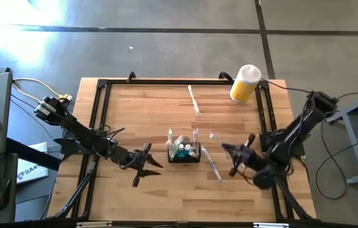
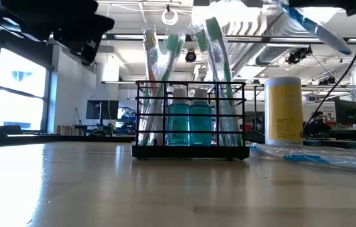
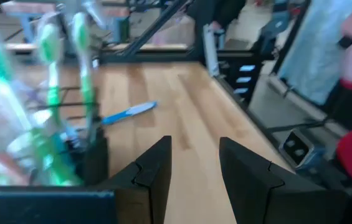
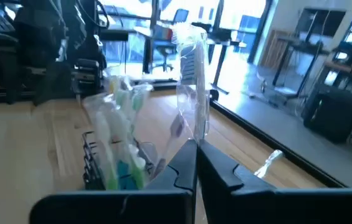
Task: Pick & Place toothbrushing station
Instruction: Put the top blue toothbrush into the wire organizer
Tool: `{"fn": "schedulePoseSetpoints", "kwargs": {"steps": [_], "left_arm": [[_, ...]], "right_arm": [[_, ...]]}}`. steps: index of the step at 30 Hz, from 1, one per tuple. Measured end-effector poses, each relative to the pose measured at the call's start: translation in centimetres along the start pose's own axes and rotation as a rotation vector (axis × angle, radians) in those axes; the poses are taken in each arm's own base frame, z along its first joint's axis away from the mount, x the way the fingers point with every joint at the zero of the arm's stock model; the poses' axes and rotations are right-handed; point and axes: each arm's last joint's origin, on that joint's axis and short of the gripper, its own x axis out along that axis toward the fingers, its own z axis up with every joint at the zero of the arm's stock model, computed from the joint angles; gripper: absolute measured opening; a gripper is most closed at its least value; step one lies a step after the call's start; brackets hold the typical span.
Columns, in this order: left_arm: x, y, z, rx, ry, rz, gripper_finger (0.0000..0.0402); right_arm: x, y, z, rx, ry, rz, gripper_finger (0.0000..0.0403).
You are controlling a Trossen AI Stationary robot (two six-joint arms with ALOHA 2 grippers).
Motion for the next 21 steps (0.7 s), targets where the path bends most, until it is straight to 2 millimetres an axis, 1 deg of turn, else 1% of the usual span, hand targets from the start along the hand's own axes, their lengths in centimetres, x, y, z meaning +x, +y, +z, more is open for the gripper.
{"fn": "schedulePoseSetpoints", "kwargs": {"steps": [3,5,7,10,14,17,21], "left_arm": [[0.1,-0.1,0.2,-0.003,-0.037,-0.025,0.0129],[0.1,-0.2,0.3,-0.004,-0.05,-0.032,0.0129],[0.1,-0.2,0.4,-0.006,-0.061,-0.034,0.0129],[0.1,-0.2,0.5,-0.006,-0.061,-0.036,0.0129],[0.1,-0.2,0.3,-0.003,-0.045,-0.034,0.0129],[0.1,-0.2,0.3,-0.003,-0.047,-0.041,0.0129],[0.1,-0.3,0.4,-0.004,-0.049,-0.072,0.0129]], "right_arm": [[-0.5,1.2,-1.8,0.005,-0.042,-0.01,0.0003],[-0.3,1.9,-2.6,0.003,-0.036,0.008,0.0003],[0.3,2.7,-2.8,-0.025,-0.014,0.063,0.0003],[1.1,4.1,-2.0,-0.054,-0.025,0.198,0.0003],[1.6,5.2,-0.1,-0.07,-0.164,0.424,0.0003],[1.6,5.1,1.1,-0.067,-0.287,0.514,0.0003],[1.6,3.8,0.5,-0.044,-0.403,0.541,0.0003]]}}
